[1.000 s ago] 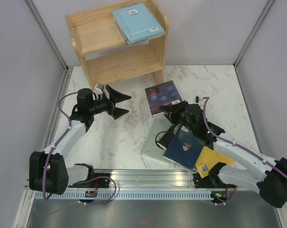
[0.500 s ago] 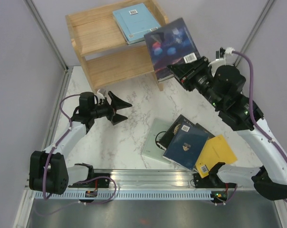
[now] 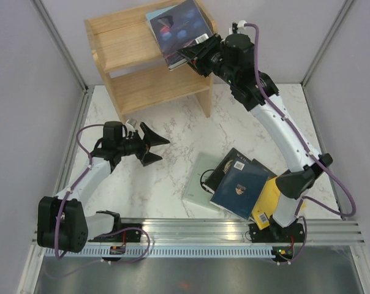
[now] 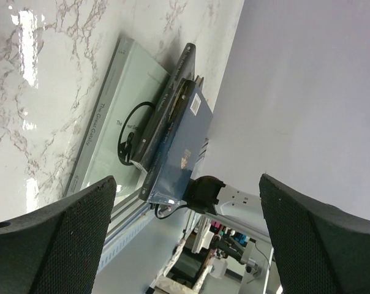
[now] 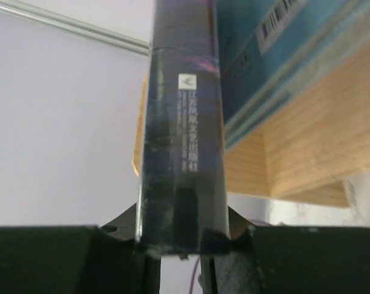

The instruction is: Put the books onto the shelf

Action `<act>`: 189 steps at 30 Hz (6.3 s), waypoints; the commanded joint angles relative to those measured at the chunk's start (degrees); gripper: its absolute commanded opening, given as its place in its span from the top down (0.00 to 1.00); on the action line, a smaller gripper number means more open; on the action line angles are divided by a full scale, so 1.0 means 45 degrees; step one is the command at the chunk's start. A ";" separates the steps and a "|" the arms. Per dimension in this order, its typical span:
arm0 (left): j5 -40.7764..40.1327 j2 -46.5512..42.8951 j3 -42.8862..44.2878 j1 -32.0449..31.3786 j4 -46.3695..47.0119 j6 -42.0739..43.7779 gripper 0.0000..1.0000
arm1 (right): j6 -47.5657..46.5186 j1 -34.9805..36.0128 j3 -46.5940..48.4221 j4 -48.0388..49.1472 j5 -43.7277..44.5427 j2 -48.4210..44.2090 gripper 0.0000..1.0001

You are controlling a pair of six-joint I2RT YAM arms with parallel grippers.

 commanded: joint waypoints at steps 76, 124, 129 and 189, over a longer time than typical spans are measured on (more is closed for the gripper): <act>-0.1112 -0.2196 0.0720 0.0002 -0.2127 0.0625 0.04 | 0.5564 -0.1812 -0.5191 0.6440 -0.3167 -0.1519 0.82; -0.1639 -0.2040 0.0953 -0.0056 -0.2401 0.0957 0.00 | 0.0042 -0.3159 -0.7841 0.2976 -0.5416 -0.4816 0.02; -0.2087 -0.1028 0.1616 -0.1595 -0.2420 0.1444 0.00 | -0.3436 -0.3159 -0.9658 -0.3195 -0.1551 -0.7177 0.02; -0.0467 0.7667 0.0426 -1.0779 1.4142 -0.6289 0.61 | -0.3342 -0.5386 -2.1814 -0.2447 -0.5704 -0.9839 0.02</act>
